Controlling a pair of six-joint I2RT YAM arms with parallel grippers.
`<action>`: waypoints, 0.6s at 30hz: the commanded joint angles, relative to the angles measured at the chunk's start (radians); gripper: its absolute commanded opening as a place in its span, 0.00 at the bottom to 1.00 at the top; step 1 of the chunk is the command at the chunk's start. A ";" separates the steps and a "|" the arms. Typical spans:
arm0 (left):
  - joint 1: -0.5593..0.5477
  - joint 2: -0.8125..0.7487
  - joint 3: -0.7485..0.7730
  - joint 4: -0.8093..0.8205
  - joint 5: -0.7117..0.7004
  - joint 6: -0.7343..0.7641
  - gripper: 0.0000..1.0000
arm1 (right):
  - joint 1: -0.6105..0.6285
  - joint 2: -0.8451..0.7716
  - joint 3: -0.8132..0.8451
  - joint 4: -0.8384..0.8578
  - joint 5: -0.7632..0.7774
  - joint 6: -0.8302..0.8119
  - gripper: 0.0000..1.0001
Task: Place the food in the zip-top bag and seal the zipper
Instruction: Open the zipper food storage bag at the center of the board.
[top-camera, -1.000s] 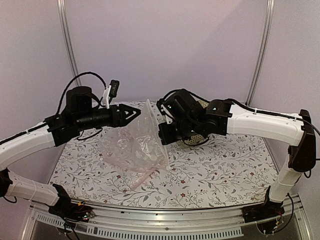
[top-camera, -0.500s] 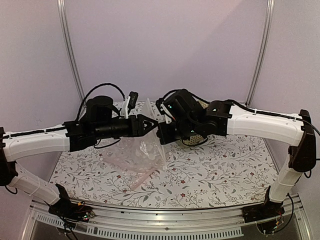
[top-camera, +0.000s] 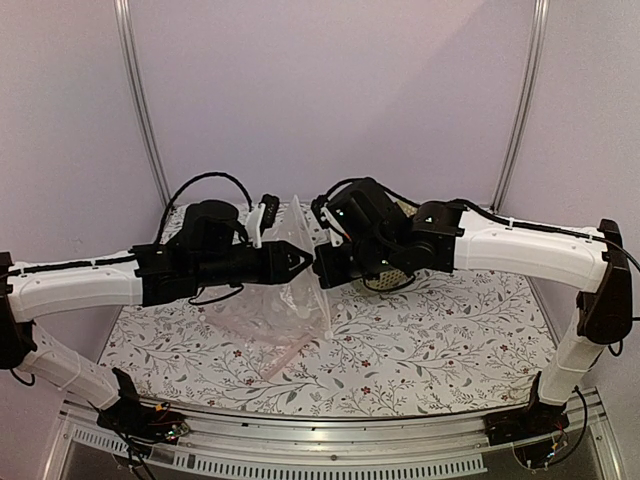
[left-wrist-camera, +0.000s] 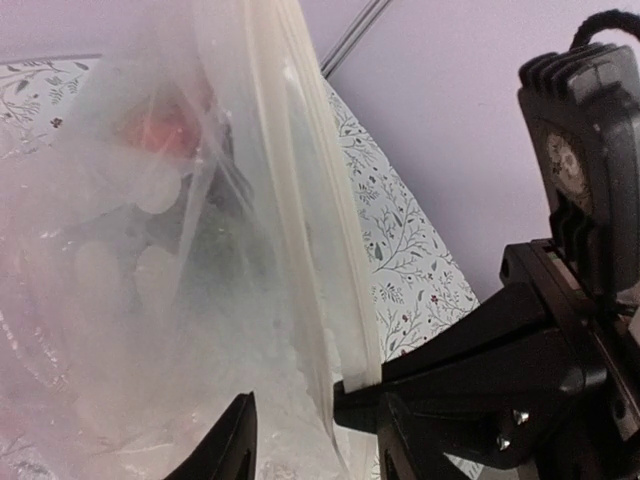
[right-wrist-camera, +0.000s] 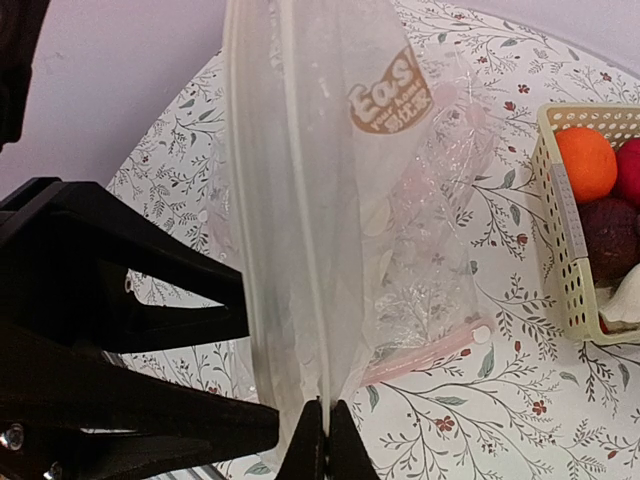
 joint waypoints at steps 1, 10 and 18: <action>-0.014 0.020 0.016 -0.051 -0.035 0.019 0.38 | -0.003 -0.030 0.000 0.013 -0.001 -0.009 0.00; -0.014 0.059 0.036 -0.054 -0.027 0.025 0.27 | -0.002 -0.025 0.001 0.013 -0.004 -0.017 0.00; -0.014 0.058 0.038 -0.073 -0.037 0.040 0.09 | -0.003 -0.028 -0.010 0.009 0.030 -0.010 0.00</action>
